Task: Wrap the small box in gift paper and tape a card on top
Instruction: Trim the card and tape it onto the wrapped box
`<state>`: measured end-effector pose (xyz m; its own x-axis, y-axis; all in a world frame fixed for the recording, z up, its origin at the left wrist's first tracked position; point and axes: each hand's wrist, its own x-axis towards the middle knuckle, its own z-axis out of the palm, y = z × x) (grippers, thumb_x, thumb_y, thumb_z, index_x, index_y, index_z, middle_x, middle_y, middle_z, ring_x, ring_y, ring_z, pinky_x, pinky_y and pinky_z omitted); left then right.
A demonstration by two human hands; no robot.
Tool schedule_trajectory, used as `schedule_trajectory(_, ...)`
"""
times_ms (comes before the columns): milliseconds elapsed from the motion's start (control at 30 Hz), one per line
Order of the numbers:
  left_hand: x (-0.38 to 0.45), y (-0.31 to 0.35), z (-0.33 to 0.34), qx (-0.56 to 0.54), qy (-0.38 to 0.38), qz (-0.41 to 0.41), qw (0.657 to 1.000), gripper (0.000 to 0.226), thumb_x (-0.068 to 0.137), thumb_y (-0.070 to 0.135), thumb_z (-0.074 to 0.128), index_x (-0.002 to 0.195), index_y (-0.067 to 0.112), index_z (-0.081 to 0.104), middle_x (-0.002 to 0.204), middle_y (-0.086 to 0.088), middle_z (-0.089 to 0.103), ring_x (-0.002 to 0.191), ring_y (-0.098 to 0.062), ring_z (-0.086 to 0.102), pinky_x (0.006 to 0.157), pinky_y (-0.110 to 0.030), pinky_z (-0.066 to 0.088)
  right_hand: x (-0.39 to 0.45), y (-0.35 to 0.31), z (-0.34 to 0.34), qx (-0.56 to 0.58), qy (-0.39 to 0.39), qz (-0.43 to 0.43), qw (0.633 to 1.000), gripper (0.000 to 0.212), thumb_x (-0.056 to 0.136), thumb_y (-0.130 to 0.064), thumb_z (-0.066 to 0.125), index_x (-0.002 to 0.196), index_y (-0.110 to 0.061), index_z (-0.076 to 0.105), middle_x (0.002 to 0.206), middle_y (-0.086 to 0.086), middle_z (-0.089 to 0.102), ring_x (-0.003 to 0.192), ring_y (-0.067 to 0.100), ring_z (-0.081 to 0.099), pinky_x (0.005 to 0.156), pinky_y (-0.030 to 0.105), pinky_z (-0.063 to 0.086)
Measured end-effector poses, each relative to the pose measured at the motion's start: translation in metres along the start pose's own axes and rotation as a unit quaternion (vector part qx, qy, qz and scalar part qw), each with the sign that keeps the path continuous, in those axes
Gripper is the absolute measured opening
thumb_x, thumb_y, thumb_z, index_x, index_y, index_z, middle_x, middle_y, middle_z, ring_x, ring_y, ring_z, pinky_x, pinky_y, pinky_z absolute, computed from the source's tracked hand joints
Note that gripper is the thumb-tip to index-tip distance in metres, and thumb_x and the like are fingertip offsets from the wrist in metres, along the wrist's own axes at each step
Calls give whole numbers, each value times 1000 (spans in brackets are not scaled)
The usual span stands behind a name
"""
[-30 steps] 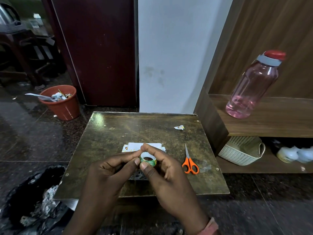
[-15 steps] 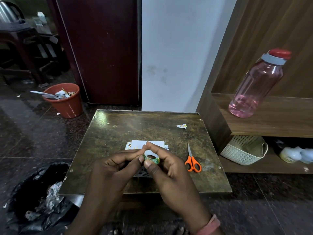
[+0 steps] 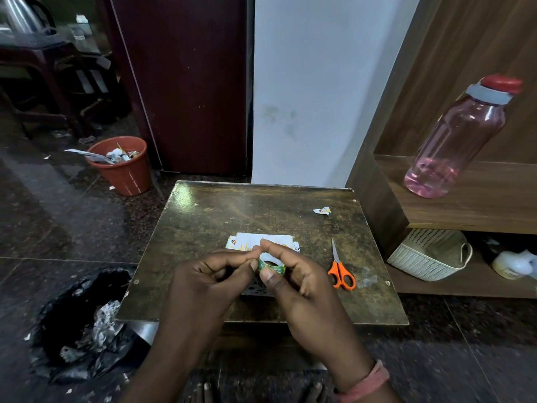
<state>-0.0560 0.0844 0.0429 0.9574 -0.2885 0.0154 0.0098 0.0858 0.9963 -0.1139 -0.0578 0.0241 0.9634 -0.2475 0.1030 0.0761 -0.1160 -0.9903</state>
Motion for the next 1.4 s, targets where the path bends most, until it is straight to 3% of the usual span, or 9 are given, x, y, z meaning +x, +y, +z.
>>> schedule_trajectory(200,0,-2,0,13,12,-5,1000,20,84,-5,76,90,13,83,91,-2,81,89,-12,77,76,-16,57,0,2,1,-4,-2,5,1000,38,99,-7,62,129,-30,63,128,-12,70,126,2,60,113,36,46)
schedule_trajectory(333,1,0,-1,-18,16,-9,1000,21,85,-5,74,89,13,84,88,-8,81,84,-16,78,75,-21,60,0,2,1,2,-4,3,1000,38,94,-19,63,131,-29,64,128,-11,71,124,4,62,112,39,47)
schedule_trajectory(500,2,1,-5,-93,-10,-26,995,21,79,17,76,99,15,83,103,-11,80,101,-24,76,86,-29,59,3,1,-1,12,-1,-1,1000,45,91,-27,62,136,-31,60,134,-13,67,130,5,58,113,41,46)
schedule_trajectory(600,3,0,-4,-104,-22,-26,994,29,73,15,78,101,9,82,105,-12,80,102,-24,76,82,-23,59,4,2,-3,15,0,1,1000,45,96,-21,66,139,-27,59,137,-14,65,133,5,56,115,43,44)
schedule_trajectory(733,5,-1,-4,-99,-27,-28,994,33,71,6,79,103,4,78,100,-14,80,97,-26,77,79,-22,59,3,3,-5,9,-13,-1,1000,45,99,-7,63,140,-25,57,136,-19,65,131,1,56,112,34,47)
schedule_trajectory(900,6,0,-6,-98,-17,-19,995,24,68,8,80,92,4,80,102,-10,80,100,-19,77,80,-20,58,3,1,-8,-8,-37,2,999,48,98,-3,63,140,-26,56,127,-23,68,119,0,64,97,17,49)
schedule_trajectory(1200,7,-1,-8,-107,-9,-53,993,18,73,13,77,89,8,82,96,-13,80,79,-15,75,71,-20,58,2,3,-8,-20,-32,4,999,47,98,-3,63,139,-26,58,130,-23,67,121,-1,63,98,17,49)
schedule_trajectory(1300,7,-1,-8,-90,-9,-52,995,19,73,19,79,91,15,84,93,-14,79,80,-18,74,74,-22,59,2,3,-7,-8,-31,7,999,45,99,-3,63,138,-25,59,128,-21,69,119,0,64,99,21,51)
schedule_trajectory(1400,6,-2,-7,-102,-8,-51,993,21,72,23,79,91,16,83,94,-15,79,84,-21,74,76,-24,60,3,3,-4,-4,-16,5,1000,42,97,-17,65,138,-27,61,132,-16,68,125,3,61,106,30,49)
